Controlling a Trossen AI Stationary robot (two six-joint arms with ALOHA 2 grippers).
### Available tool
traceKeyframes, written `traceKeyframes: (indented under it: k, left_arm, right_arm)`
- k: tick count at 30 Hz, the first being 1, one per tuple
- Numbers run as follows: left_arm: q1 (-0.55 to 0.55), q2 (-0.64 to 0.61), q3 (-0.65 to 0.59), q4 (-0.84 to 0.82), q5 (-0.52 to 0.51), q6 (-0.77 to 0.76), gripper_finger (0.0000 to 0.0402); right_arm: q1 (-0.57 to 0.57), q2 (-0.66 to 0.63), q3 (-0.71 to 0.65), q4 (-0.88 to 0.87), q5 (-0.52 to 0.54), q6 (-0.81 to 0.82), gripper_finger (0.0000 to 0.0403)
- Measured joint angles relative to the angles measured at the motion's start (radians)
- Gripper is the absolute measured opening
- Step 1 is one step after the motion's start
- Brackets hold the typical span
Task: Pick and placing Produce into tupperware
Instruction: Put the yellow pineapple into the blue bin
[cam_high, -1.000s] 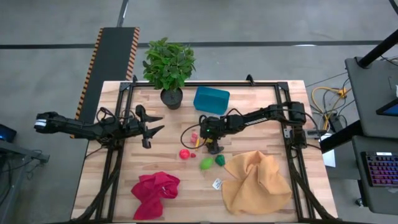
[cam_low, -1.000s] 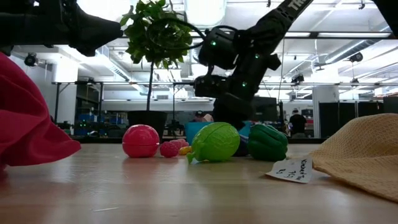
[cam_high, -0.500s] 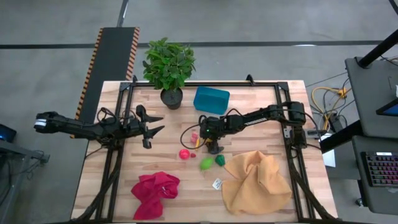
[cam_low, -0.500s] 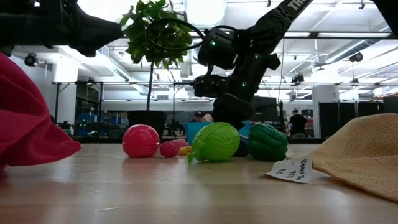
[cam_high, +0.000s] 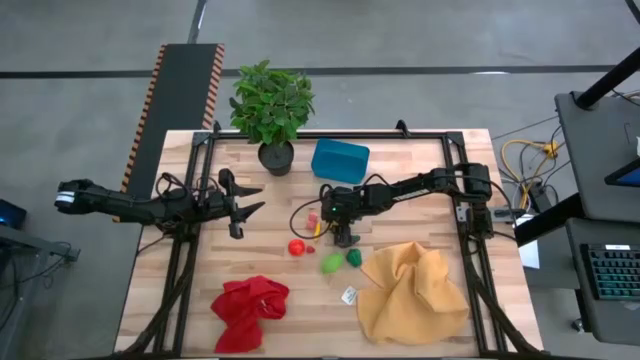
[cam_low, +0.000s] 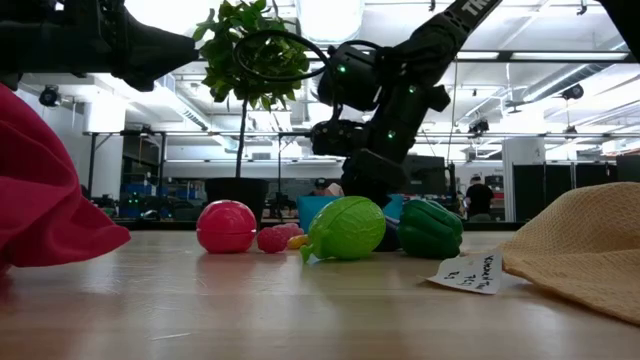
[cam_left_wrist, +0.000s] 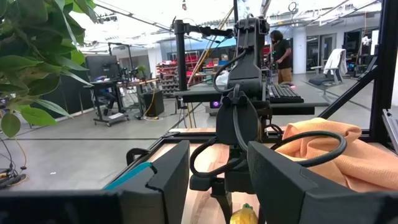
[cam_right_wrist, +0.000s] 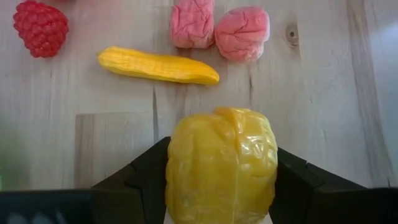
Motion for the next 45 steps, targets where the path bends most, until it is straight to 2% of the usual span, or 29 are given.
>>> traceKeyframes:
  k: [11, 18, 30, 39, 45]
  left_arm:
    - [0.0, 0.0, 0.0, 0.0, 0.0, 0.0, 0.0148]
    - [0.0, -0.001, 0.0, 0.0, 0.0, 0.0, 0.0148]
    - [0.0, 0.0, 0.0, 0.0, 0.0, 0.0, 0.0148]
    - [0.0, 0.0, 0.0, -0.001, 0.001, 0.0, 0.0148]
    - [0.0, 0.0, 0.0, -0.001, 0.001, -0.001, 0.0148]
  right_arm:
    - [0.0, -0.001, 0.082, -0.107, 0.003, 0.012, 0.0196]
    - [0.0, -0.001, 0.139, -0.186, 0.08, 0.022, 0.0196]
    - [0.0, -0.006, 0.214, -0.366, 0.106, 0.06, 0.0196]
    - [-0.003, -0.123, 0.153, -0.37, 0.106, 0.04, 0.0196]
    - [-0.014, -0.24, 0.046, -0.25, 0.108, 0.038, 0.0195]
